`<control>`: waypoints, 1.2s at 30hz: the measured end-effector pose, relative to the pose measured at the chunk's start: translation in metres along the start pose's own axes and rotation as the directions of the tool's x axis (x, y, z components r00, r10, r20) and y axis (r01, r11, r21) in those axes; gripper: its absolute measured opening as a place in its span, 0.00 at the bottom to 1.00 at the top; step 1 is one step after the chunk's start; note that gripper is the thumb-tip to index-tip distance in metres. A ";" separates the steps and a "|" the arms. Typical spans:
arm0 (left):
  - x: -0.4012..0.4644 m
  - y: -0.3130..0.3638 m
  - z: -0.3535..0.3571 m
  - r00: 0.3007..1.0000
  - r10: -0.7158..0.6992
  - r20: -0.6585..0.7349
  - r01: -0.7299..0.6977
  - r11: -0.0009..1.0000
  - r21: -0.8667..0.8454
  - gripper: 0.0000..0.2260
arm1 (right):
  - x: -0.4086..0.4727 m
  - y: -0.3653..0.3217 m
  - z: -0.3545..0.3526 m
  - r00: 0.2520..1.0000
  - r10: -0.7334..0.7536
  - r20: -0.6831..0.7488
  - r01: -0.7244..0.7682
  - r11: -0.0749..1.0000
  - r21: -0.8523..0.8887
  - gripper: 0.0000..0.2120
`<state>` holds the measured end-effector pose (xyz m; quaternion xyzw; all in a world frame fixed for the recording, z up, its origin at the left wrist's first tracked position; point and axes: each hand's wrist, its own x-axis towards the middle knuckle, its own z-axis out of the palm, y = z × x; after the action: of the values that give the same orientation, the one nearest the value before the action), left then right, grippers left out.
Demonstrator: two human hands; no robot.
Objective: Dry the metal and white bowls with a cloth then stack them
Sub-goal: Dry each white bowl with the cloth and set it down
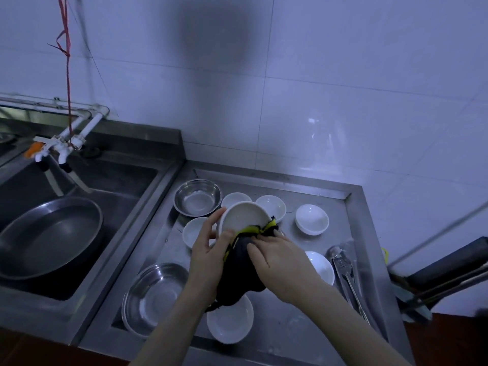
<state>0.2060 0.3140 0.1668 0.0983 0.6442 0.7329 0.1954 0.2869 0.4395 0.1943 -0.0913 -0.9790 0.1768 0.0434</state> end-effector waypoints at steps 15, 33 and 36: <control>0.007 0.000 0.000 0.997 -0.065 0.032 0.066 0.997 -0.040 0.14 | 0.025 -0.014 0.008 0.993 0.111 -0.030 -0.100 0.963 0.251 0.21; 0.010 0.006 0.004 0.990 -0.139 0.013 0.139 0.988 -0.060 0.07 | 0.030 -0.006 0.008 0.997 -0.078 0.020 0.077 0.996 0.054 0.30; 0.014 0.007 0.003 0.985 -0.171 0.038 0.174 0.979 -0.102 0.07 | 0.039 -0.011 0.005 0.986 -0.147 0.078 0.125 0.962 0.241 0.28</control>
<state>0.1933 0.3224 0.1723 0.0423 0.6079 0.7446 0.2725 0.2459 0.4351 0.1956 -0.0094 -0.9561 0.2923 0.0192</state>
